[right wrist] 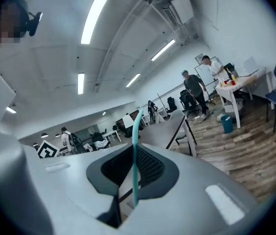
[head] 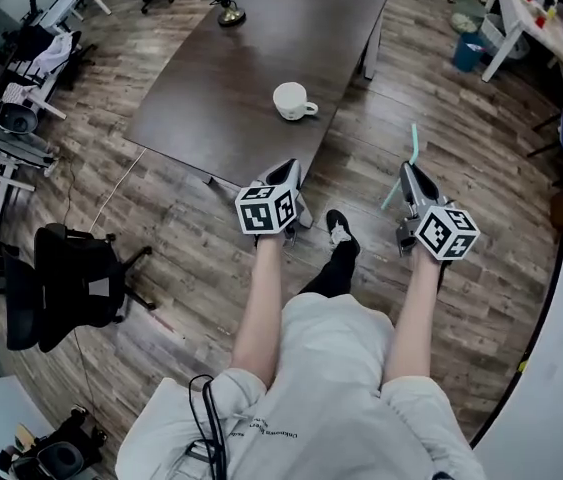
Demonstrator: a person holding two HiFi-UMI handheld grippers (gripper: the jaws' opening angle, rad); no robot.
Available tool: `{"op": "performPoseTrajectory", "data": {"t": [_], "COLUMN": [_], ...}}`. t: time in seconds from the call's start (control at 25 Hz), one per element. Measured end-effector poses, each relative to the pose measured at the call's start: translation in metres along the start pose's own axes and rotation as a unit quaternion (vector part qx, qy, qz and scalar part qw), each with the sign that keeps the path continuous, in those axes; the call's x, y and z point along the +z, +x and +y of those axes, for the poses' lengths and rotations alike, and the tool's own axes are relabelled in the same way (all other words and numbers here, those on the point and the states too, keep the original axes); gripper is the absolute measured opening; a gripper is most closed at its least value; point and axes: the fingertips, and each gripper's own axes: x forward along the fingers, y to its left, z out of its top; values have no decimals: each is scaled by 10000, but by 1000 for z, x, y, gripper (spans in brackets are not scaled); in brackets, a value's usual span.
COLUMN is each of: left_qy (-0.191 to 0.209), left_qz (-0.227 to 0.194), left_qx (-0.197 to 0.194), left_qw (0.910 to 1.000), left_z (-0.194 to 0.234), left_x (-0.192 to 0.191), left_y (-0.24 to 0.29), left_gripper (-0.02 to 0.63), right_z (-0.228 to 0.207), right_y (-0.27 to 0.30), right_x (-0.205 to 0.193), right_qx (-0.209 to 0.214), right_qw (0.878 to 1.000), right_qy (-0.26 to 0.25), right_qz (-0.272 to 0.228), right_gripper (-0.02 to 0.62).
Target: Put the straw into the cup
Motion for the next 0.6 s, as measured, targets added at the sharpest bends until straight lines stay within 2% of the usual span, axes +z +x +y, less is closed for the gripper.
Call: {"op": "performPoseTrajectory", "data": {"t": [0.12,0.36,0.6], "left_qy": [19,181,719], "left_qz": [-31,-147,29], "left_qx": [77,-54,-1], "left_qw": [10000,9997,9974], "left_z": [0,-13,-19], "left_x": [12,42,66], "left_y": [14,57,107], "left_gripper": [1,1,1], "right_z": [-10,-40,-73], "right_y": [6,27,54], "right_x": [12,15,53], "right_qx": [-14,-119,-236], "right_qw": [10000,9996,9996], "right_qy": [-10,-180,44], "right_qz": [-37,204,-119], "right_gripper": [46,46,46]}}
